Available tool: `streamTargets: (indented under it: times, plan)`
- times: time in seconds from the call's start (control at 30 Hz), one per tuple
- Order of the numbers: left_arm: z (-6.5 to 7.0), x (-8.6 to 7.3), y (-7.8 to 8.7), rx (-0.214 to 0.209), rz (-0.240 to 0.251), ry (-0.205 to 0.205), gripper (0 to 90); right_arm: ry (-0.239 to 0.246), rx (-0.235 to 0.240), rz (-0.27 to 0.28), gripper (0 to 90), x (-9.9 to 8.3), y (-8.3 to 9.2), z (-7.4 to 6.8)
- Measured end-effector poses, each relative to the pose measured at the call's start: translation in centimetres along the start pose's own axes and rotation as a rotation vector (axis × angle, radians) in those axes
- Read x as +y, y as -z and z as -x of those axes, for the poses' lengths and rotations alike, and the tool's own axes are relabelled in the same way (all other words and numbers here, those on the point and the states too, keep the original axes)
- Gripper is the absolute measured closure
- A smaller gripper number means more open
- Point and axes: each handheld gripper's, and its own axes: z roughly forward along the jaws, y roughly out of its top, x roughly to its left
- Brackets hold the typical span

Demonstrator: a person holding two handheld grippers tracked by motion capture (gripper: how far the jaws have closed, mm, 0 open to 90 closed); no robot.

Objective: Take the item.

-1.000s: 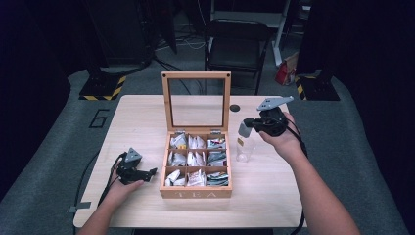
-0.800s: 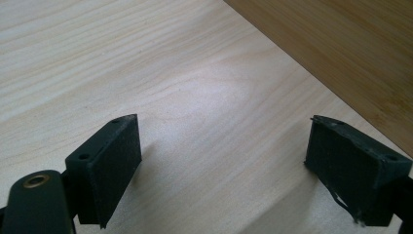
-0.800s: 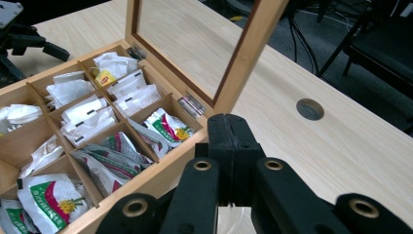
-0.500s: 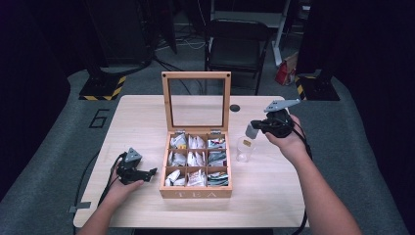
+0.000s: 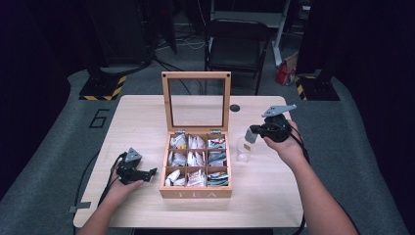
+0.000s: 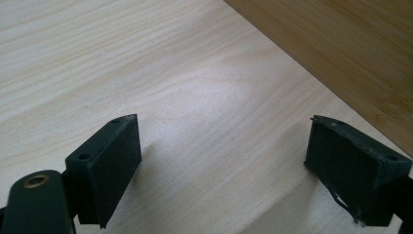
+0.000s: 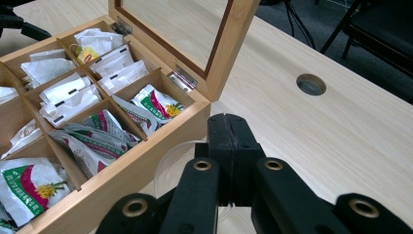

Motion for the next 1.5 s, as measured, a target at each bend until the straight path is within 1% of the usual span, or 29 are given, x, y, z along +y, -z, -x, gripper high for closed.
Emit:
streamTargets:
  times: [0.23, 0.27, 0.53, 0.6, 0.83, 0.93, 1.07, 1.1, 1.23, 1.3, 1.33, 1.37, 1.47, 1.5]
  plan:
    - [0.0, 0.0, 0.0, -0.001, 0.000, -0.001, 12.5, -0.012, 0.001, -0.011, 90.0, -0.7, -0.6, -0.1]
    - [0.0, 0.0, 0.0, 0.000, 0.000, 0.000, 12.5, -0.002, 0.004, -0.024, 90.0, -0.9, -1.0, -0.2]
    - [0.0, 0.0, 0.0, 0.000, 0.000, 0.000, 12.5, -0.006, 0.008, -0.038, 90.0, -1.7, -2.1, -0.6]
    - [0.0, 0.0, 0.0, 0.000, 0.000, 0.000, 12.5, -0.014, 0.010, -0.042, 90.0, -1.8, -2.3, -0.7]
    - [0.0, 0.0, 0.0, 0.000, 0.000, 0.000, 12.5, -0.015, 0.010, -0.044, 90.0, -2.1, -2.7, -0.8]
    - [0.0, 0.0, 0.0, 0.000, 0.000, 0.000, 12.5, -0.007, 0.010, -0.054, 90.0, -2.4, -3.0, -0.9]
    - [0.0, 0.0, 0.0, 0.000, 0.000, -0.001, 12.5, -0.015, 0.009, -0.065, 90.0, -2.6, -3.3, -1.0]
    - [0.0, 0.0, 0.0, 0.000, 0.000, -0.001, 12.5, -0.011, 0.007, -0.061, 90.0, -2.7, -3.4, -1.0]
    - [0.0, 0.0, 0.0, 0.000, 0.000, -0.001, 12.5, -0.007, 0.005, -0.072, 90.0, -2.9, -3.8, -1.2]
    - [0.0, 0.0, 0.0, 0.000, 0.000, 0.000, 12.5, -0.011, 0.003, -0.075, 90.0, -3.0, -4.0, -1.3]
    - [0.0, 0.0, 0.0, 0.000, 0.000, 0.000, 12.5, 0.003, 0.005, -0.073, 90.0, -3.1, -4.2, -1.2]
    - [0.0, 0.0, 0.0, 0.000, 0.000, 0.001, 12.5, -0.003, 0.004, -0.075, 90.0, -3.1, -4.2, -1.3]
    - [0.0, 0.0, 0.0, 0.000, 0.000, 0.000, 12.5, -0.001, 0.005, -0.081, 89.8, -3.2, -4.3, -1.3]
    - [0.0, 0.0, 0.0, 0.000, 0.000, -0.001, 12.5, -0.014, 0.004, -0.081, 88.8, -3.3, -4.4, -1.3]
